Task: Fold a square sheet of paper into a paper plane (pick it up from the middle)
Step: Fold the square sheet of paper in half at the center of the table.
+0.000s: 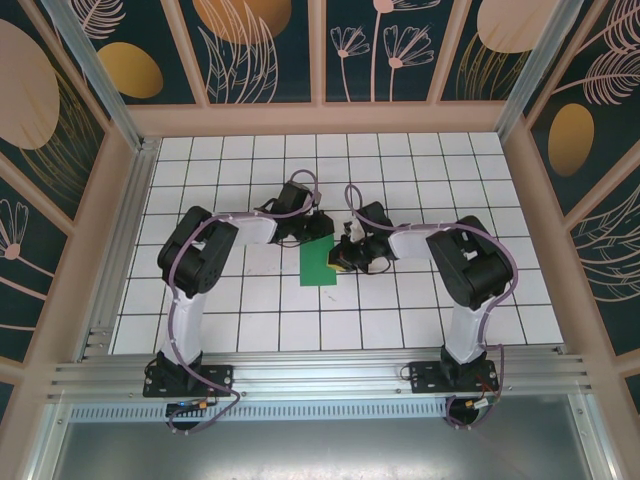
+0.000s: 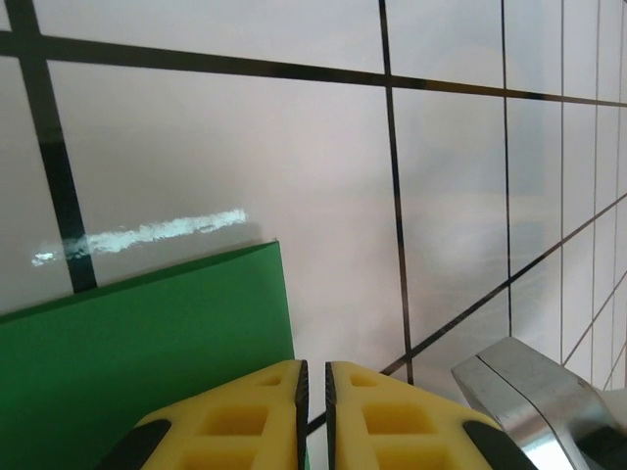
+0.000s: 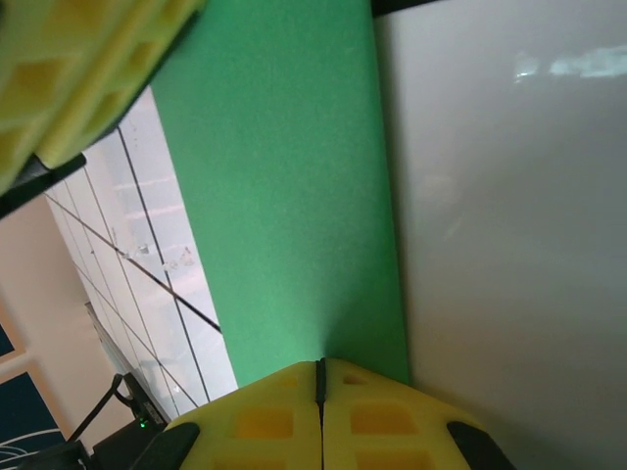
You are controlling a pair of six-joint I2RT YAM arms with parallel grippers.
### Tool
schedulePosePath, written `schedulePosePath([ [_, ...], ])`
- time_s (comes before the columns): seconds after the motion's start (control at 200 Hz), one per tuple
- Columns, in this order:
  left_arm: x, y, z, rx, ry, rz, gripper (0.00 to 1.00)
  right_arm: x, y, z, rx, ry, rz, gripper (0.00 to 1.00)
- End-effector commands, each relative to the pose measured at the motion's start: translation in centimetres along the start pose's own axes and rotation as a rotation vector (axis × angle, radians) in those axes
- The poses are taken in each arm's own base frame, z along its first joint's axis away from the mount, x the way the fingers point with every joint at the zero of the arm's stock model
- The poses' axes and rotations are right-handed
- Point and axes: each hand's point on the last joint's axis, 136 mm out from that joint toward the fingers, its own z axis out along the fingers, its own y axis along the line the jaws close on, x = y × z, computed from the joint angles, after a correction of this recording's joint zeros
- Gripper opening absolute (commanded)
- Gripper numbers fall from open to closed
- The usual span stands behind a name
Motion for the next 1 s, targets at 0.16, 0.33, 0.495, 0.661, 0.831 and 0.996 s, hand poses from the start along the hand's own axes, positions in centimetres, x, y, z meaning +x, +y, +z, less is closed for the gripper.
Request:
schedulePosePath([
  [0.16, 0.1, 3.5, 1.5, -0.14, 0.001, -0.029, 0.14, 1.7, -2.2, 0.5, 0.047, 0.04, 0.032, 0.07],
  [0.33, 0.3, 4.4, 1.6, -0.177, 0.002, -0.035, 0.12, 5.1, -2.8, 0.3, 0.056, 0.102, 0.036, 0.08],
  [0.495, 0.3, 4.4, 1.6, -0.178, 0.001, -0.033, 0.12, 8.8, -3.8, -0.1, 0.069, 0.157, 0.063, 0.08],
  [0.661, -0.4, 3.0, 1.2, -0.144, -0.004, -0.018, 0.12, 7.8, -1.6, -1.7, 0.039, 0.09, 0.006, 0.09],
  [0.831, -3.7, -3.3, -2.0, -0.027, -0.081, 0.045, 0.26, 1.7, 2.9, -5.9, 0.03, -0.174, -0.111, 0.25],
  [0.996, -6.3, -7.0, -7.4, 0.025, -0.251, 0.063, 0.46, -1.9, 3.8, -6.3, 0.083, -0.256, -0.168, 0.29],
])
